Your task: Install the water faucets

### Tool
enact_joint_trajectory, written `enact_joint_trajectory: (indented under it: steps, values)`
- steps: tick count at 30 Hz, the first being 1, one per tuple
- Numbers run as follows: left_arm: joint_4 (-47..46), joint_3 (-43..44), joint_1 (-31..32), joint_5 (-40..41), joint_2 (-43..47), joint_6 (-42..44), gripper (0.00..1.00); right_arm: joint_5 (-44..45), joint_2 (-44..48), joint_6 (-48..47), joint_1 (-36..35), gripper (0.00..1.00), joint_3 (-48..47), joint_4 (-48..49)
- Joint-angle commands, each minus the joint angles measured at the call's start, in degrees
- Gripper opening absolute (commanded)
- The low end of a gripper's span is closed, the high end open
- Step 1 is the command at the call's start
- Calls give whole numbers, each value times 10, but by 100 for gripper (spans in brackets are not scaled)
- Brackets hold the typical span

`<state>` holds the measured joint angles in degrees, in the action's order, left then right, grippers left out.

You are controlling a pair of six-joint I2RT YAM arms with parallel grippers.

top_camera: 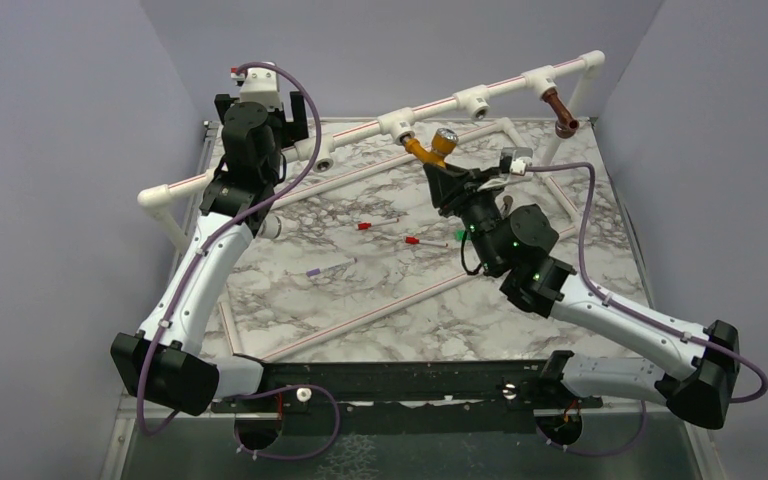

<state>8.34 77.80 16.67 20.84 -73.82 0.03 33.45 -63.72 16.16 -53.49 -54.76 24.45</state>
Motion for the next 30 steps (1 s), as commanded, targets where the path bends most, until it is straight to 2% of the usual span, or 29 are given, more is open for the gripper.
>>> enact_joint_trajectory:
  steps: [1, 10, 14, 23, 30]
  values:
    - [69, -23, 9, -22, -11, -7, 94, 6, 9, -99, 17, 1, 44, 33]
    - [69, -25, 9, -23, -11, -8, 94, -52, 4, -182, 14, 1, 79, 134]
    - [69, -24, 9, -22, -12, -8, 94, -75, 12, -216, 3, 1, 81, 142]
    - [70, -23, 9, -23, -14, -9, 94, -91, 42, -335, -27, 1, 119, 196]
    - [70, -23, 9, -25, -16, -11, 94, -97, 15, -424, -39, 1, 130, 277]
